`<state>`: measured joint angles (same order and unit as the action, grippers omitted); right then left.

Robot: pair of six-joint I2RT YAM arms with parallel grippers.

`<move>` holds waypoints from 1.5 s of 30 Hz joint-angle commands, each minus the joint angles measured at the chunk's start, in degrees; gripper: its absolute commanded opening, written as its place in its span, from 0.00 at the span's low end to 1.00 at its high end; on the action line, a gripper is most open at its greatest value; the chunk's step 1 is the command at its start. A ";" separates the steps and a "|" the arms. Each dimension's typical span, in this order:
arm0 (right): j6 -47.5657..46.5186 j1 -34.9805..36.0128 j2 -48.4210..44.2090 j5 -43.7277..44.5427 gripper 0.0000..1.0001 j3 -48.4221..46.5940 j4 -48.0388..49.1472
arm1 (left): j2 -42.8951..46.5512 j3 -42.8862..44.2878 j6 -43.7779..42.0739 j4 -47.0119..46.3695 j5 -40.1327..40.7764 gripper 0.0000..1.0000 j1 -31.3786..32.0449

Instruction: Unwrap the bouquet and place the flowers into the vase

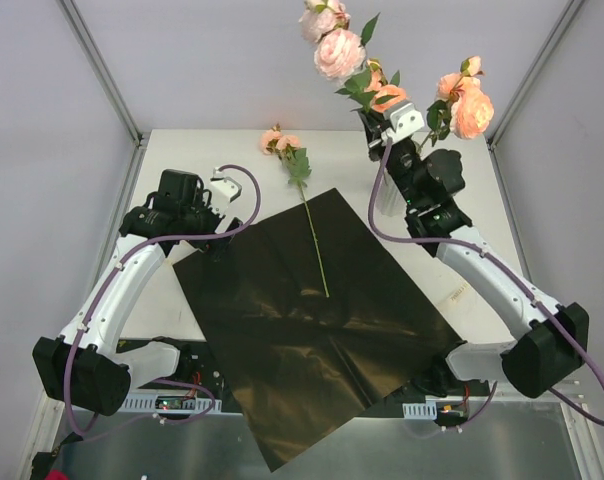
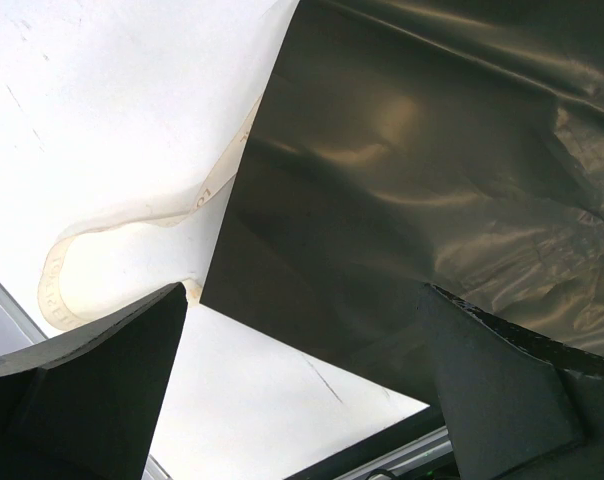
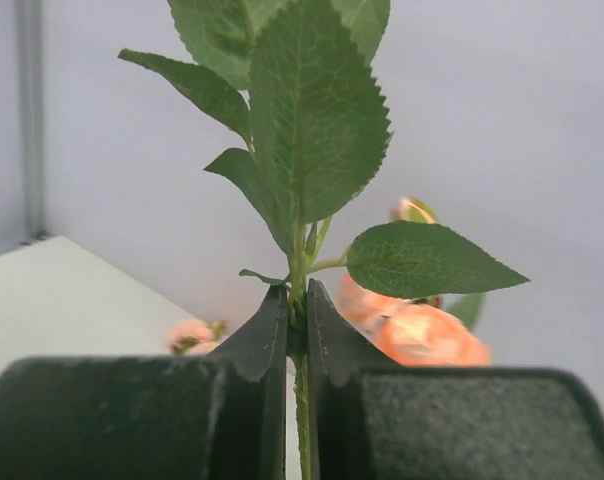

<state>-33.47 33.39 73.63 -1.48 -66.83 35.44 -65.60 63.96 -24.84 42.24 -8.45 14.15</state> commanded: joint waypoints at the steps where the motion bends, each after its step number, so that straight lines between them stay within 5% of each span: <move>1: -1.60 -6.48 1.95 -0.72 0.01 -2.51 10.52 | 1.01 0.90 -0.21 -0.40 -0.25 0.99 -0.53; 18: 17.74 -22.48 11.45 -8.63 0.01 -15.08 13.95 | -1.02 1.87 -0.91 -0.40 -0.43 0.99 -0.53; 30: 22.83 -23.10 13.65 -8.98 0.01 -10.96 12.38 | -1.81 2.48 -0.91 -0.40 -0.08 0.99 -0.53; 32: 22.93 -22.32 13.48 -7.41 0.09 -11.39 8.44 | -1.81 2.39 -0.91 -0.40 -0.16 0.99 -0.53; 34: 21.52 -21.18 12.86 -2.76 0.27 -14.97 -3.06 | -1.81 2.48 -0.74 -0.40 -0.16 0.99 -0.53; 36: 21.52 -20.12 12.42 -0.21 0.33 -16.84 -10.79 | -1.72 2.48 -0.65 -0.40 -0.17 0.99 -0.53; 39: 23.89 -19.32 10.58 2.95 0.63 -17.46 -15.21 | -1.63 2.57 -0.47 -0.40 -0.25 0.99 -0.62; 45: 22.93 -15.20 6.10 3.58 0.75 -16.23 -17.51 | -1.20 2.57 -0.39 -0.40 -0.17 0.99 -0.53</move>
<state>-10.46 15.29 85.80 -0.38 -81.17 19.49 -67.40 64.42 -25.06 42.24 -8.45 14.15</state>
